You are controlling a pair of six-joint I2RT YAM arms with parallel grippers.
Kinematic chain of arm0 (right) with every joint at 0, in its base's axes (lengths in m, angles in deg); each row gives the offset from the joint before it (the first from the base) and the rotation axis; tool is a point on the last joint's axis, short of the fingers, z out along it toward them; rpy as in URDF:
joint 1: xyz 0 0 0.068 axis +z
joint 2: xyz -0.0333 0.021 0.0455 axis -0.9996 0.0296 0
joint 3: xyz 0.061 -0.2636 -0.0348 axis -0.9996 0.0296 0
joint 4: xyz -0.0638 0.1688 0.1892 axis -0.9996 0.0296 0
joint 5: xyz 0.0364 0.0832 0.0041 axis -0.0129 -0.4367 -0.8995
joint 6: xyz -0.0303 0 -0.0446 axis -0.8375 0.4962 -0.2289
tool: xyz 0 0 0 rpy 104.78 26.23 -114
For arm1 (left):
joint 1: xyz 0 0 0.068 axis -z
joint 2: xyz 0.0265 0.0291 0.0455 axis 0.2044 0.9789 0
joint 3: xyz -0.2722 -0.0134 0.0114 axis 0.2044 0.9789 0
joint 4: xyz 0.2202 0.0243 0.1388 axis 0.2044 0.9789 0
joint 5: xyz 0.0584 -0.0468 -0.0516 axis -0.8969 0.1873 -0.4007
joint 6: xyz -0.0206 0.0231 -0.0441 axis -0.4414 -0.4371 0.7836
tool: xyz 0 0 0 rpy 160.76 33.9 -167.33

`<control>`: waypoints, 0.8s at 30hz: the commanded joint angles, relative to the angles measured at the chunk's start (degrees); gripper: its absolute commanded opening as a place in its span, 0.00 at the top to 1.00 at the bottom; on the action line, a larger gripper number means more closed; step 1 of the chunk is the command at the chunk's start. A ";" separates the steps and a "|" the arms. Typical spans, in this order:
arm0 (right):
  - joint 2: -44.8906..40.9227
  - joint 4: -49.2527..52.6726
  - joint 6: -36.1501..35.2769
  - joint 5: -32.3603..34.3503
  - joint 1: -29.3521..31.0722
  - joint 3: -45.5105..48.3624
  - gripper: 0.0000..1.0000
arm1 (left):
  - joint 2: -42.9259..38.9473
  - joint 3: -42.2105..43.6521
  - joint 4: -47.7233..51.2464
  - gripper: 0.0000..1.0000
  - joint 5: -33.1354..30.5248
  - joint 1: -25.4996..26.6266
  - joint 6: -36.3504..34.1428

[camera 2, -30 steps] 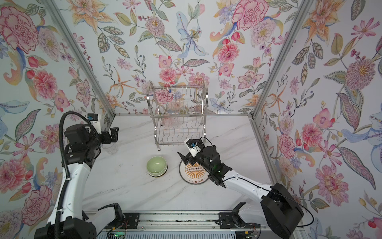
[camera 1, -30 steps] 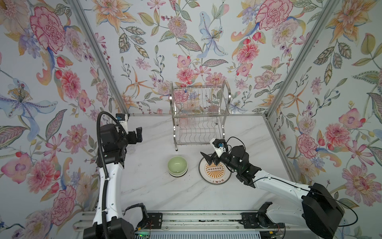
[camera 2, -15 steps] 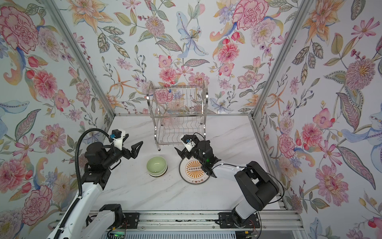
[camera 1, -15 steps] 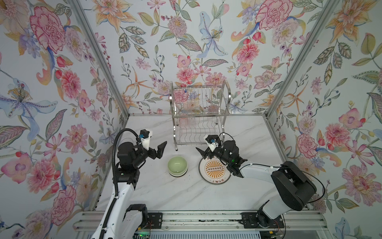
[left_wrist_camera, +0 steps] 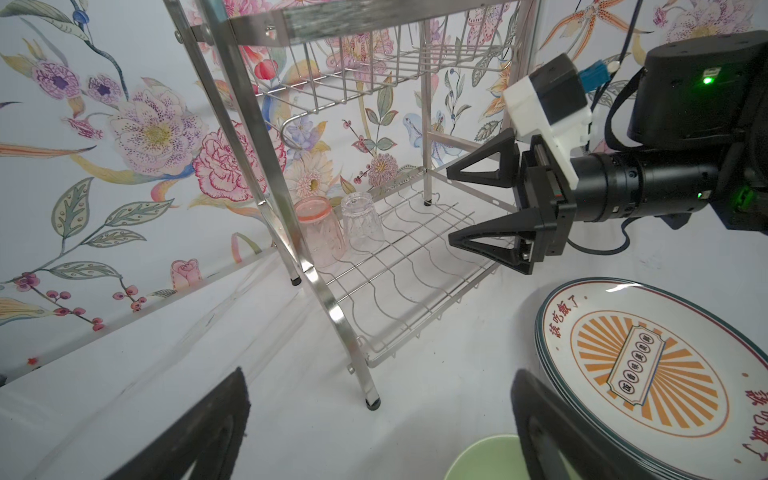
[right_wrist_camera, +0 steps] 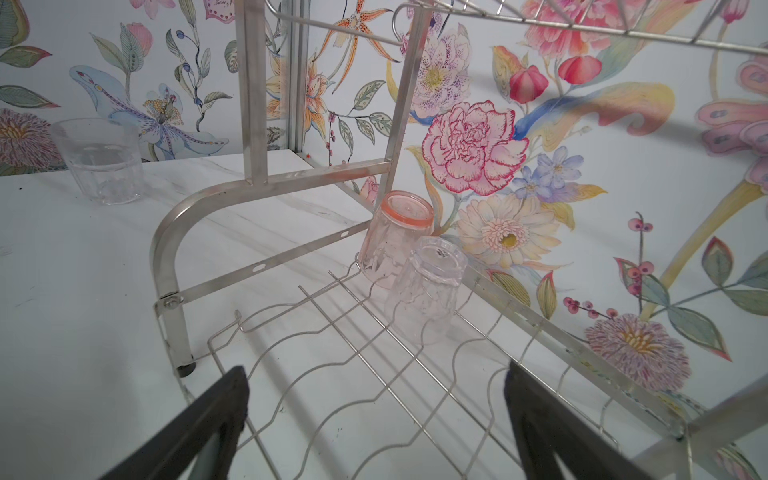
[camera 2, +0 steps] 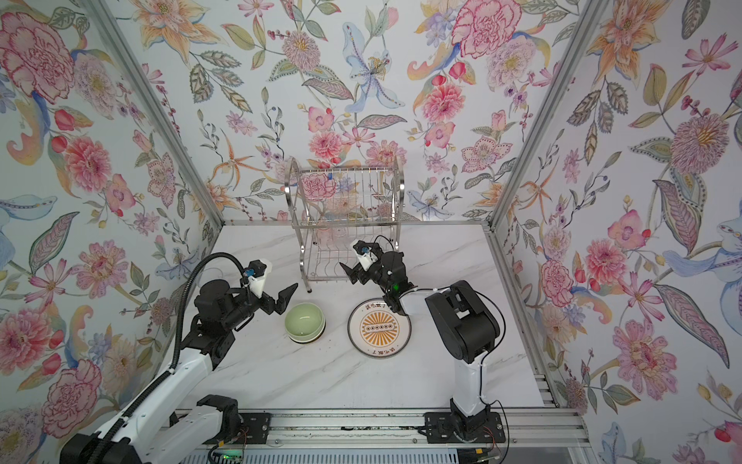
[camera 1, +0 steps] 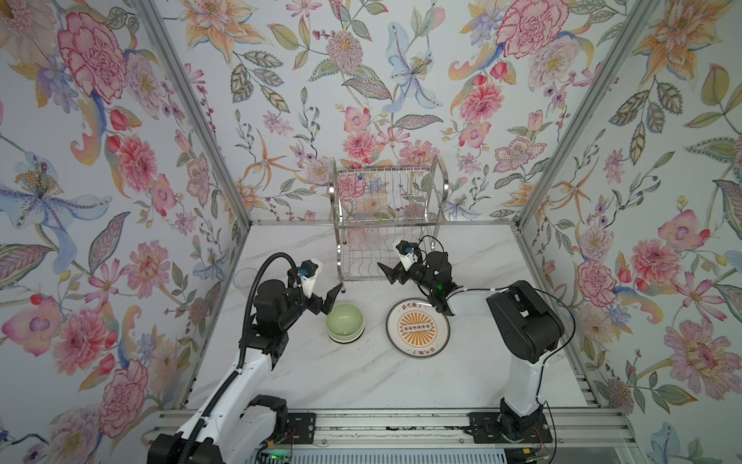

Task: Unload the mixed dishes from the dish rack
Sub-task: 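Reach the right gripper into the rack over the small clear glass while left returns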

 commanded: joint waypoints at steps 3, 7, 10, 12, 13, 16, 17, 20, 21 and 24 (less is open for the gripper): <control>6.40 -1.61 -0.15 -3.71 -1.32 -7.20 0.04 | 0.78 1.16 -3.94 0.01 -0.75 1.91 -1.79; 10.79 0.09 -1.33 -4.71 -1.86 -12.30 0.04 | 1.22 1.52 -3.99 0.01 -0.94 2.28 -2.32; 14.21 2.21 -3.01 -5.36 -2.04 -16.59 0.03 | 1.40 1.33 -3.66 0.01 -0.82 2.54 -2.88; 16.54 3.53 -3.84 -5.55 -2.13 -19.78 0.01 | 1.17 0.83 -2.44 0.01 -2.28 3.06 -4.07; 17.47 4.36 -4.17 -5.86 -2.20 -21.16 0.01 | 0.78 0.65 -1.99 0.01 -3.38 3.44 -4.75; 20.18 6.61 -5.48 -6.15 -2.22 -25.31 0.01 | -0.67 0.71 -1.67 0.01 -4.74 3.79 -6.17; 21.12 7.01 -5.81 -6.08 -2.31 -26.56 0.01 | -1.01 0.74 -1.59 0.01 -4.84 3.74 -6.35; 23.38 8.15 -5.72 -5.88 -2.65 -29.60 0.00 | -0.95 0.60 -0.57 0.01 -5.12 3.87 -6.54; 24.21 8.42 -5.56 -5.58 -2.71 -30.70 0.01 | -0.91 0.61 -0.52 0.01 -5.83 3.79 -6.53; 25.90 9.34 -6.36 -6.08 -2.75 -33.43 0.01 | -1.14 0.91 -0.30 0.01 -6.69 3.88 -6.54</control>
